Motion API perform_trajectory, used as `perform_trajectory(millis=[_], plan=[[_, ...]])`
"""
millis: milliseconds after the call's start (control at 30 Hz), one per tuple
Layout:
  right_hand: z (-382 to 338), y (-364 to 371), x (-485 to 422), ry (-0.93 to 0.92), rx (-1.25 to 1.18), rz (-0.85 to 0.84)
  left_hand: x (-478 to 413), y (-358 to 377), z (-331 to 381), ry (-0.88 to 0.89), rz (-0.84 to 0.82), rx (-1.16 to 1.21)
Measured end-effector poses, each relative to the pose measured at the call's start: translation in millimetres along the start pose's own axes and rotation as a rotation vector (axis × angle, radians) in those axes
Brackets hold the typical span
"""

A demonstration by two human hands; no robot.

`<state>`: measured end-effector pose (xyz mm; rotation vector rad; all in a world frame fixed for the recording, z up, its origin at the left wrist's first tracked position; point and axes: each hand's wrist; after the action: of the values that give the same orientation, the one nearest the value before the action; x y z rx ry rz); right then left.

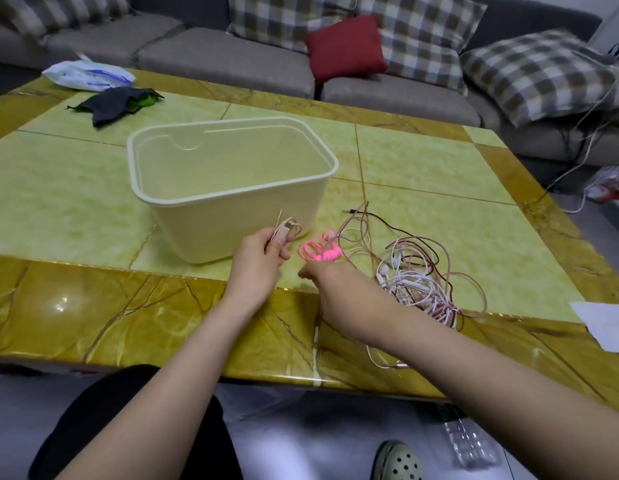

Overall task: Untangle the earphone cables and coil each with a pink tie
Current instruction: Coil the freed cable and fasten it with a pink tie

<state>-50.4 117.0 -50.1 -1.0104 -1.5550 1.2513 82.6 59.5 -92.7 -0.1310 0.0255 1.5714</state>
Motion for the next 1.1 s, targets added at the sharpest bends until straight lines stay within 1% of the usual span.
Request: perform_trajectory(millis=[200, 333, 467, 600, 733, 833, 1000, 1100], plan=[[27.3, 1.0, -17.6, 0.133, 0.053, 0.039, 0.5, 1.1, -1.6, -0.027, -0.009, 0.005], [42.8, 0.7, -28.9, 0.207, 0.019, 0.063, 0.8, 0.6, -1.4, -0.027, -0.017, -0.019], [43.6, -0.7, -37.5, 0.220, 0.017, 0.025, 0.2, 0.6, -1.5, -0.018, -0.024, -0.031], [43.4, 0.7, -39.6, 0.242, -0.024, 0.060, -0.4, 0.1, -1.5, -0.011, -0.035, -0.052], [43.4, 3.1, -34.6, 0.211, -0.030, 0.104, -0.5, -0.8, -1.5, -0.011, -0.045, -0.078], [43.5, 7.3, -31.6, 0.156, -0.083, 0.131, 0.7, -0.6, -1.2, -0.007, -0.062, -0.098], [39.6, 5.8, -20.2, 0.070, -0.141, 0.078, 2.9, -1.3, 0.1, 0.006, -0.073, -0.112], [35.7, -1.2, -10.9, 0.041, -0.103, 0.022, 4.8, -0.1, 1.1, 0.023, -0.124, -0.139]])
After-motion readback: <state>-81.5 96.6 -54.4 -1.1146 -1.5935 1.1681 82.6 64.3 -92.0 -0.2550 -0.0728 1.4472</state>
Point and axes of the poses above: each hand's wrist, its own x-axis away from the middle knuckle, its own y-axis out of the palm, z = x × y, and after that the axes turned 12 degrees about x, right-handed
